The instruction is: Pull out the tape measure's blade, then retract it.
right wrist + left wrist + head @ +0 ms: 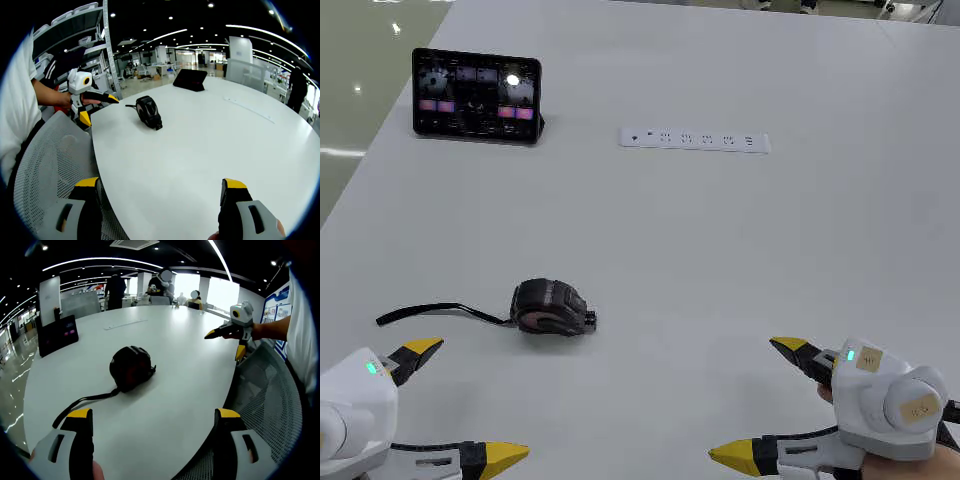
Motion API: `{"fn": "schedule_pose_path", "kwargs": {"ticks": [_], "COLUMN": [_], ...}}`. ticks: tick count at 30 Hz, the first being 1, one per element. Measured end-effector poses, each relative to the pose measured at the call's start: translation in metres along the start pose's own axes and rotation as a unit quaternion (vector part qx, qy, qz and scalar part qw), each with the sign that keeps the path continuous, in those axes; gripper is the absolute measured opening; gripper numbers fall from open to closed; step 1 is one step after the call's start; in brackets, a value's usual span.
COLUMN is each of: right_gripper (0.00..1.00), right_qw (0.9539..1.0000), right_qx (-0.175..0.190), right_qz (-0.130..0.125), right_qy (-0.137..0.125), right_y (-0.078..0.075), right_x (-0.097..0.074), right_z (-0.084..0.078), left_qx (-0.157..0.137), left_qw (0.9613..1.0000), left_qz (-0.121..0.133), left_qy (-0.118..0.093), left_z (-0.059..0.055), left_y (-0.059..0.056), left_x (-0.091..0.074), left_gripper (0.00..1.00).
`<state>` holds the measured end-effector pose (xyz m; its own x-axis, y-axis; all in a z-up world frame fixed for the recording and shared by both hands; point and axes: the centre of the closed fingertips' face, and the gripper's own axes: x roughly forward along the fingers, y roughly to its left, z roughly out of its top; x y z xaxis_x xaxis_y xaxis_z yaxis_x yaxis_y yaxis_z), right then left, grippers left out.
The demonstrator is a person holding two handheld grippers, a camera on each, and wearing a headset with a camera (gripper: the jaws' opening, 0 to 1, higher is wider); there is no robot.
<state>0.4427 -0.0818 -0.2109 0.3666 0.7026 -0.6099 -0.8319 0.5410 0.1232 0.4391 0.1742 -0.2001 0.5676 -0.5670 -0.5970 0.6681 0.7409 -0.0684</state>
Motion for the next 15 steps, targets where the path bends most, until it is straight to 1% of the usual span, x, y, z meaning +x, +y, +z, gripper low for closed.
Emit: {"fn": "schedule_pose_path", "kwargs": {"ticks": [4, 15], "right_gripper": [0.99, 0.98], "right_qw": [0.9999, 0.9999], "right_qx": [-0.007, -0.009], "right_qz": [-0.001, -0.004], "right_qy": [0.009, 0.009], "right_y": [-0.0006, -0.0028], "right_x": [0.0009, 0.0013], "right_z": [-0.0035, -0.0015], "left_qx": [0.0, 0.003], "left_qw": [1.0, 0.9999], "left_qz": [0.0, -0.008], "left_qy": [0.001, 0.006], "left_z": [-0.0004, -0.0016], "left_y": [0.0006, 0.0], "left_x": [0.0002, 0.002], "left_gripper": [0.99, 0.99]}}
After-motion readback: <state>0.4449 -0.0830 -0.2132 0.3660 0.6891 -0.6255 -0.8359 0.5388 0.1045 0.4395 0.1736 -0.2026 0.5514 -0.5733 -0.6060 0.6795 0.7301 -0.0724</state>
